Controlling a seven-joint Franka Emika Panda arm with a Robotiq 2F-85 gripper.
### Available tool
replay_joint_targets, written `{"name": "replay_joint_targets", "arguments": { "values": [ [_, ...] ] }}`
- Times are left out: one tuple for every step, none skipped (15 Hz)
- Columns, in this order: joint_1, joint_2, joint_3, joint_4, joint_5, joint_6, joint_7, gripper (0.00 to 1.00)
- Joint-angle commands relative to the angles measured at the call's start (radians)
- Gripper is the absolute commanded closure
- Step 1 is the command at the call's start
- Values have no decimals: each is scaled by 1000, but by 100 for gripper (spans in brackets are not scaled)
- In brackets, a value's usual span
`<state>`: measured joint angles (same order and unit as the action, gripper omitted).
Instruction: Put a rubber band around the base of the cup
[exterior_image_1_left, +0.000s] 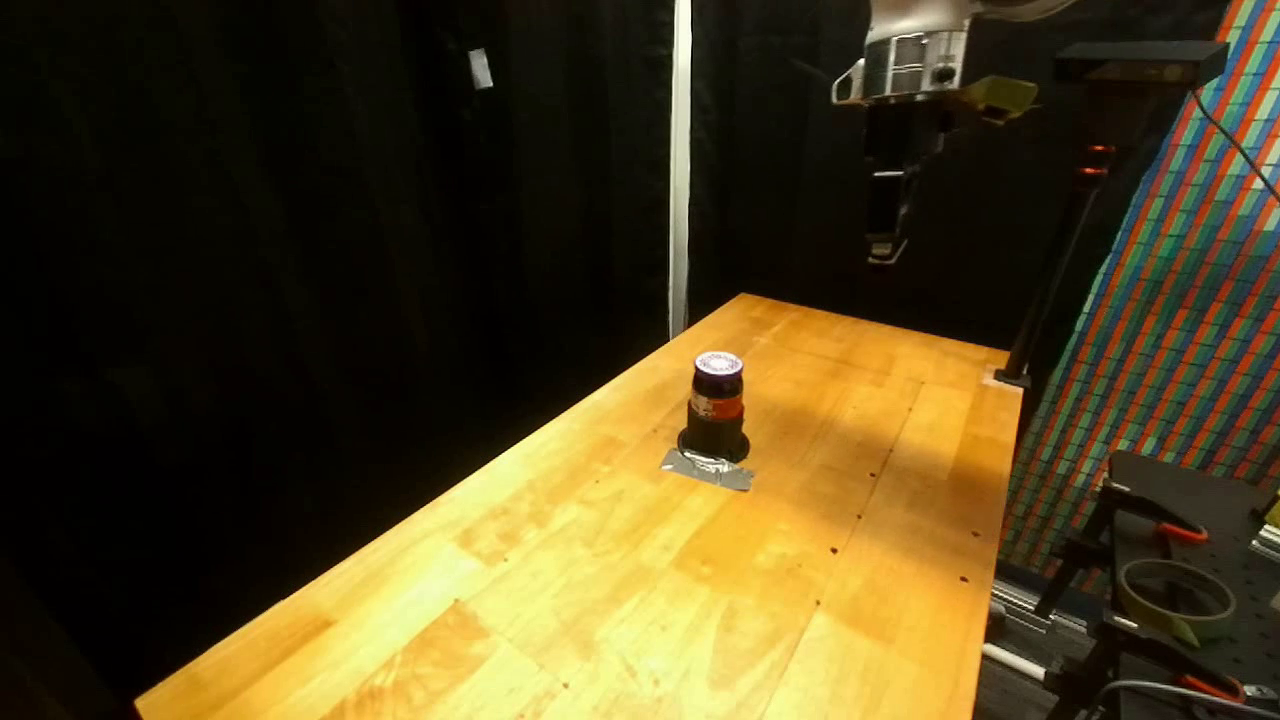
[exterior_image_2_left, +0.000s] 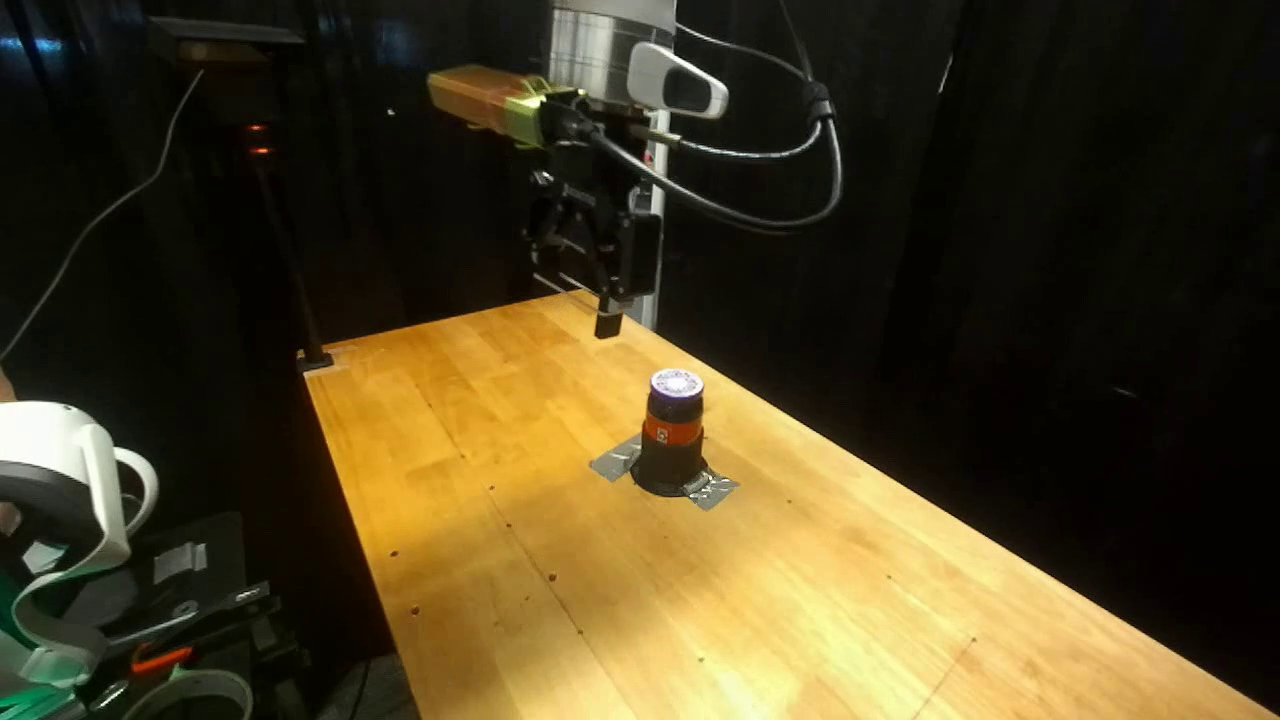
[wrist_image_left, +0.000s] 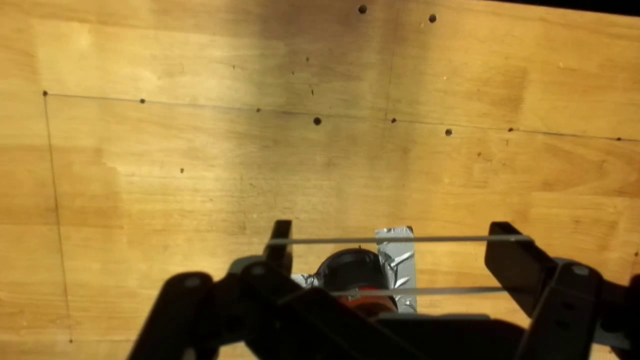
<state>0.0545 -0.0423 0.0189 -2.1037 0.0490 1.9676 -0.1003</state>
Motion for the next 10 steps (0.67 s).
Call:
{"name": "replay_joint_targets", "arguments": {
  "values": [
    [9,224,26,252,-23,-27,59,0],
    [13,276,30,307,-32,-20,74,0],
    [19,329,34,362,-39,-28,81,0],
    [24,378,36,416,-47,-41,86,0],
    [27,428,38,469,-45,-43,87,0],
    [28,477,43,521,-34,-55,74,0],
    [29,525,48,571,-24,-61,61,0],
    [31,570,52,619,-21,-71,55,0],
    [34,617,54,667,-21,-76,61,0],
    [34,662,58,716,-16,-88,54,0]
  ]
}}
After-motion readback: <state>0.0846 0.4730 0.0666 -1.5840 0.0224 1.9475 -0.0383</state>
